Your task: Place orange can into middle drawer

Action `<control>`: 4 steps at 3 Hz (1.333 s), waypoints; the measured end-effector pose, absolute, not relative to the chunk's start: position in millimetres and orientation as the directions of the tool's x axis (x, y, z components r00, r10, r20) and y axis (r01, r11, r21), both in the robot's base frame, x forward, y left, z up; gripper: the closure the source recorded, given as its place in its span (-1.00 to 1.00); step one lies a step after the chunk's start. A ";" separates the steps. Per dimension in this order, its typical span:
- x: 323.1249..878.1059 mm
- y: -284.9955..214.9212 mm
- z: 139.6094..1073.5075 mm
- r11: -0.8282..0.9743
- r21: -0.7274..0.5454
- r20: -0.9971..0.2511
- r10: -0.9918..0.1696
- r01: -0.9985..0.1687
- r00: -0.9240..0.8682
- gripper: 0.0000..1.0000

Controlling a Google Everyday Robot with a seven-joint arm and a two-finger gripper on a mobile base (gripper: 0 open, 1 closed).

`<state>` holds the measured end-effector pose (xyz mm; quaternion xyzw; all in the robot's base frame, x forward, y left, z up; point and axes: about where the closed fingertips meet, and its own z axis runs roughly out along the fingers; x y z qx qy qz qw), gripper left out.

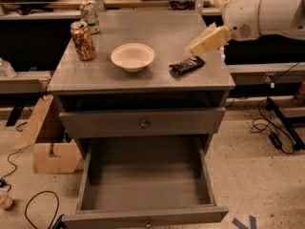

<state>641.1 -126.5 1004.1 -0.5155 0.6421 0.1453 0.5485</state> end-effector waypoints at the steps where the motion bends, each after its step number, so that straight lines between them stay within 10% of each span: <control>1: 641.3 -126.3 1004.1 0.426 -0.379 -0.854 -0.502 -0.821 0.133 -1.00; 4: 765.4 20.1 991.2 0.388 -0.311 -0.926 -0.329 -0.868 0.185 -1.00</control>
Offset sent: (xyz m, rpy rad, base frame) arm 0.0427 0.0314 0.0053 0.0543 -0.0209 0.0535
